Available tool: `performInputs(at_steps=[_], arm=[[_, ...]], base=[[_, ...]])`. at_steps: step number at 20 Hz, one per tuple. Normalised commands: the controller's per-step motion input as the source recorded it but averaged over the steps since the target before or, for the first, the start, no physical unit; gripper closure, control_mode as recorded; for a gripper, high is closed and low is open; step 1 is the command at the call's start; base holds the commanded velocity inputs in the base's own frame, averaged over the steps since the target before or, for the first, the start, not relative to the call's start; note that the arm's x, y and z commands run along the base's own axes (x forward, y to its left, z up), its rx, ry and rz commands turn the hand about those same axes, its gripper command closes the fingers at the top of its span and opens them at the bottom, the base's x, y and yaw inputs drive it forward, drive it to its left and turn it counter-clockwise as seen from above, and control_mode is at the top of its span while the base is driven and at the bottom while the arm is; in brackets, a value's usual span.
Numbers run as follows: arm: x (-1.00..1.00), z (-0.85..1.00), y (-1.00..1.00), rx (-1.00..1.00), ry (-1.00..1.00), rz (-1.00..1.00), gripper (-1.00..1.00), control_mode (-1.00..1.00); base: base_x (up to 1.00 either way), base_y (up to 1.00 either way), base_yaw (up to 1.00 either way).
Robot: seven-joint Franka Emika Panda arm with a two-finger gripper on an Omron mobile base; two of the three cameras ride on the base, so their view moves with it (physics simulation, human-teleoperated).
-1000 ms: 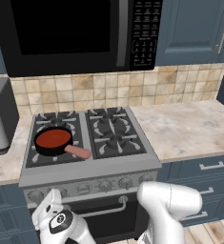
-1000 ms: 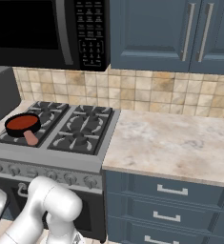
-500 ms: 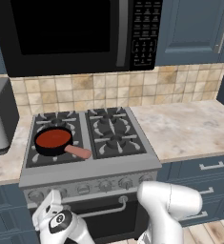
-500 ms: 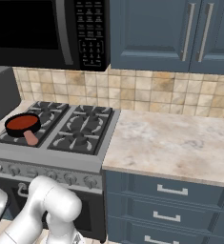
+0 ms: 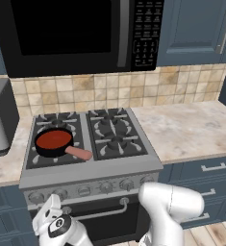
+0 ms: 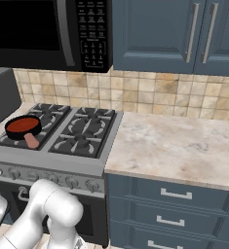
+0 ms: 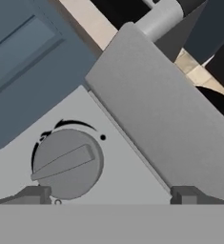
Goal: Wait until the marinara sauce is simmered to a deep red color and then turn off the stove.
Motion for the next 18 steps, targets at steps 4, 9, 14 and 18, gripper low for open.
performInputs(at_steps=[4, 9, 14, 18], arm=[[0.11, -0.03, 0.00, 0.00, 0.00, 0.00, -1.00, -1.00], [0.12, 0.00, 0.02, 0.00, 0.00, 0.00, -1.00, -1.00], [0.03, 0.00, 0.05, 0.01, 0.00, 0.00, -1.00, -1.00], [0.00, -0.02, 0.13, 0.00, 0.00, 0.00, -1.00, -1.00]], base=[[0.00, 0.00, 0.00], [0.00, 0.00, 0.00], [0.00, 0.00, 0.00], [0.00, 0.00, 0.00]])
